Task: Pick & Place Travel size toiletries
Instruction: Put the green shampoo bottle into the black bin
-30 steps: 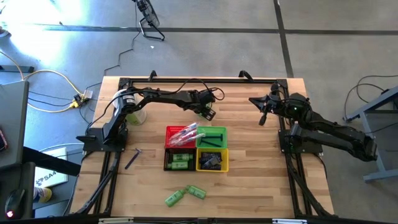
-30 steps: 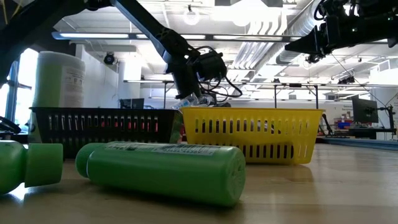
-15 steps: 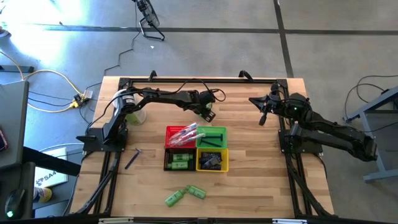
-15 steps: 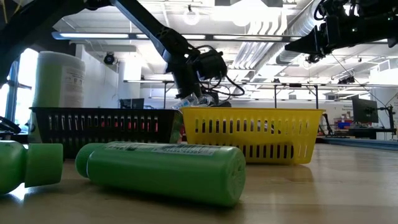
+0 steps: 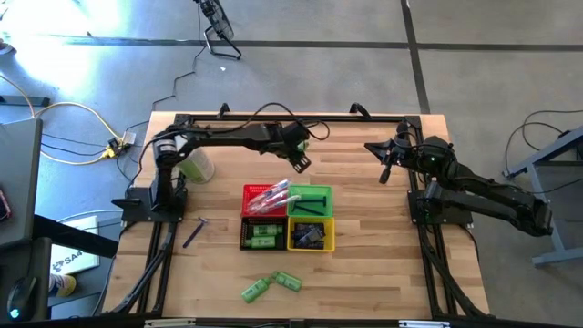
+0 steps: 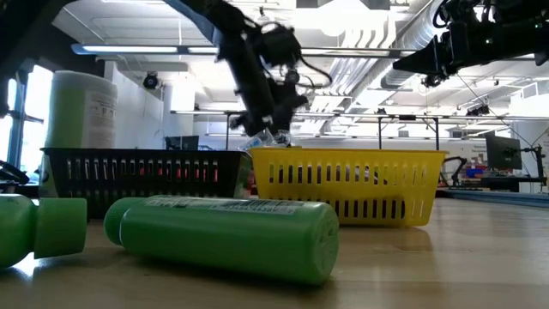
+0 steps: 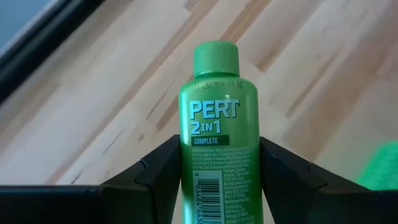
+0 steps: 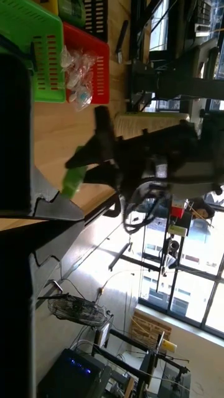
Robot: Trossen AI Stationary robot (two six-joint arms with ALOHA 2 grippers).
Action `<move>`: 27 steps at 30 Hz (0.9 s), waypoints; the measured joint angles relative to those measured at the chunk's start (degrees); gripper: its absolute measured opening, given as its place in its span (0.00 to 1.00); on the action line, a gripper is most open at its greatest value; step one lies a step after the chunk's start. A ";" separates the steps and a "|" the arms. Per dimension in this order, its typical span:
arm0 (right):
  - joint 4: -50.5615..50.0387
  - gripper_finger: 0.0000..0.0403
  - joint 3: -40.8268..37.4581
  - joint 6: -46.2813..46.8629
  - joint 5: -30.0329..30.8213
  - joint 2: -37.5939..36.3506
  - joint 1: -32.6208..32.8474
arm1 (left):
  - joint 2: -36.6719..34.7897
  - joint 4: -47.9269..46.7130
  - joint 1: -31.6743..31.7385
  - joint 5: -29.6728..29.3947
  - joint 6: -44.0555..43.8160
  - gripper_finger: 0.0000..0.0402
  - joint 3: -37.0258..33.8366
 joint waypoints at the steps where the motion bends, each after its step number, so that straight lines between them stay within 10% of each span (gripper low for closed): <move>1: -0.01 0.01 0.00 0.00 -0.01 0.00 0.02 | -1.26 -1.60 -0.05 0.06 0.39 0.46 0.00; 27: 0.10 0.01 0.00 0.14 -0.03 -0.02 0.02 | -15.46 -25.21 -27.61 1.06 -5.14 0.46 -3.86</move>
